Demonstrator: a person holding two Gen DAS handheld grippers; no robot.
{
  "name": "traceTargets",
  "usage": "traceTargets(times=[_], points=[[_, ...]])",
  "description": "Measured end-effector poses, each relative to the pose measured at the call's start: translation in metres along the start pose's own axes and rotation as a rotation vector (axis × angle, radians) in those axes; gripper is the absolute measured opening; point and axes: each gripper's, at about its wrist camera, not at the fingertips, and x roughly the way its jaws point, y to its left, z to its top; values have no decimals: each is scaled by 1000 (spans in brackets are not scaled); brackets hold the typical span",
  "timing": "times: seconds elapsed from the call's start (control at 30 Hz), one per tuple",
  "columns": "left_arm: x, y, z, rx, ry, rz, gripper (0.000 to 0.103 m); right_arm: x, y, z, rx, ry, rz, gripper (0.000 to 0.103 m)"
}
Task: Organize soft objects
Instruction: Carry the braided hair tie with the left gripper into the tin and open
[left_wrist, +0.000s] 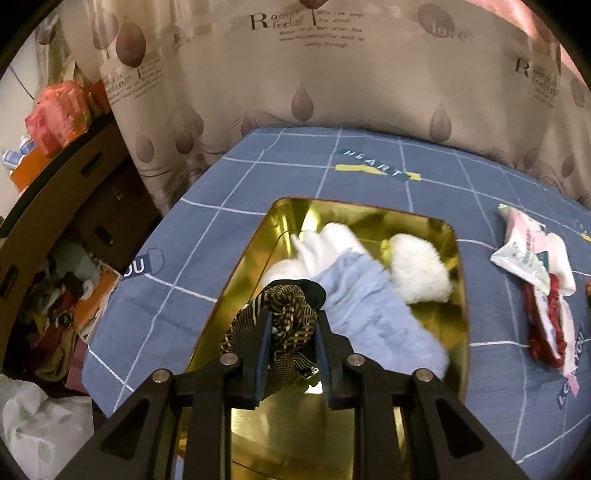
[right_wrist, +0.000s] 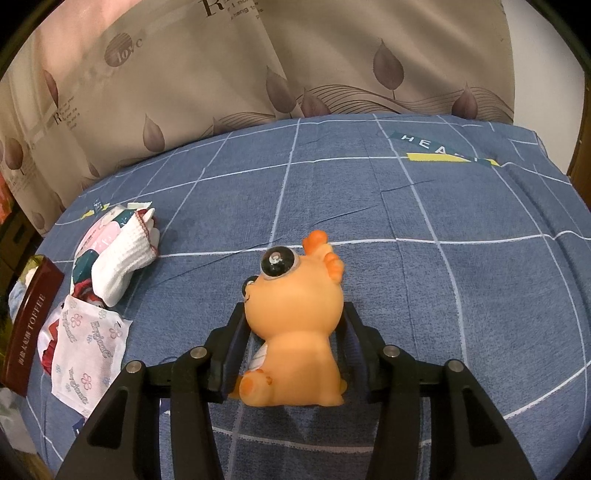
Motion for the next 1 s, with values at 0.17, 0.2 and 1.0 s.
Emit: traceTargets(times=[0.17,0.2,1.0], points=[[11,7,-5,-7,24,22,23,1,0,0,-5,1,-4,46],[13,8,-6,-7,28,26,23,1,0,0,-6,1,-5,46],[-15,23,-14,-57,-49,63,39,2,5,1,-41,11,-37,48]])
